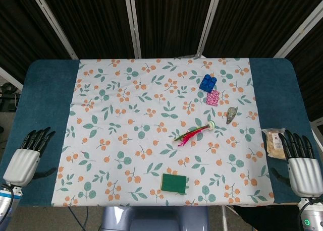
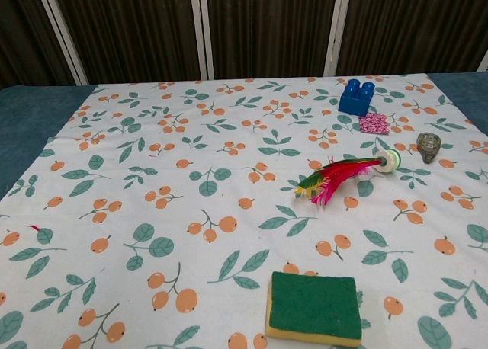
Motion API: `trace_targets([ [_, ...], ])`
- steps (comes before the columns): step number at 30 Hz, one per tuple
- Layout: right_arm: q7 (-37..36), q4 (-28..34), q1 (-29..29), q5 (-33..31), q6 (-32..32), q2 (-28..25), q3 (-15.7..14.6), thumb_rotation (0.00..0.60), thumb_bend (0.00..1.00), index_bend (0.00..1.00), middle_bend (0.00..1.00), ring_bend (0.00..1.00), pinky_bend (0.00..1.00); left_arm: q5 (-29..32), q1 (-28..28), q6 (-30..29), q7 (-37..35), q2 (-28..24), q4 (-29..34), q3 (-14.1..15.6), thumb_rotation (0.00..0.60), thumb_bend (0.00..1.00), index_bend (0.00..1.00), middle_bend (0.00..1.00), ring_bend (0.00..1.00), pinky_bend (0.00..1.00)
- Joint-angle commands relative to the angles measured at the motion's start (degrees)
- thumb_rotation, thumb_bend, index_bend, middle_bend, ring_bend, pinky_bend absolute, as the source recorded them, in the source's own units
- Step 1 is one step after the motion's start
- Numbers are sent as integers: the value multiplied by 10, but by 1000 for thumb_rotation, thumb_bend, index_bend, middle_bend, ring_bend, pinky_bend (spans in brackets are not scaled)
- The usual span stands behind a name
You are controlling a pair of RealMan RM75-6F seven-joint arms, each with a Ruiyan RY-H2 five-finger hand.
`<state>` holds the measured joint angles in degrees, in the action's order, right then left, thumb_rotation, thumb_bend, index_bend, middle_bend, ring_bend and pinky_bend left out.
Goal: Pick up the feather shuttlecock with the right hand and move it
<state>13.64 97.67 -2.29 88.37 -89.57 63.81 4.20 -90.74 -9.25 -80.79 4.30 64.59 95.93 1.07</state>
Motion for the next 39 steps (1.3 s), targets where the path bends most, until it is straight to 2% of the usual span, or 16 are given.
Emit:
trace_targets([
  [1, 0, 0, 0, 0, 1, 0, 0, 600, 82, 30, 0, 0, 0, 0, 0, 0, 0, 0, 0, 0, 600, 72, 0, 0, 0, 0],
  [11, -7, 17, -11, 7, 12, 1, 2, 600, 82, 60, 0, 0, 0, -2, 0, -1, -1, 0, 1, 0, 600, 70, 0, 0, 0, 0],
  [15, -7, 42, -30, 11, 32, 4, 10, 600, 83, 171, 1, 0, 0, 0, -1, 1, -4, 0, 0, -1, 600, 71, 0, 0, 0, 0],
  [19, 3, 62, -64, 1, 65, 22, 30, 600, 93, 302, 92, 0, 0, 2, -1, 2, -3, 0, 0, -1, 600, 71, 0, 0, 0, 0],
  [23, 18, 74, -103, -38, 109, 60, 57, 600, 117, 377, 162, 0, 0, 3, -1, 1, -6, 1, 0, -2, 600, 69, 0, 0, 0, 0],
  [27, 61, 60, -152, -83, 157, 115, 81, 600, 128, 411, 183, 0, 0, 10, -2, 4, -13, 0, 0, -4, 600, 70, 0, 0, 0, 0],
  [39, 154, -37, -254, -185, 235, 285, 104, 600, 157, 444, 186, 0, 0, 13, 0, 4, -20, -4, -1, -4, 600, 71, 0, 0, 0, 0],
])
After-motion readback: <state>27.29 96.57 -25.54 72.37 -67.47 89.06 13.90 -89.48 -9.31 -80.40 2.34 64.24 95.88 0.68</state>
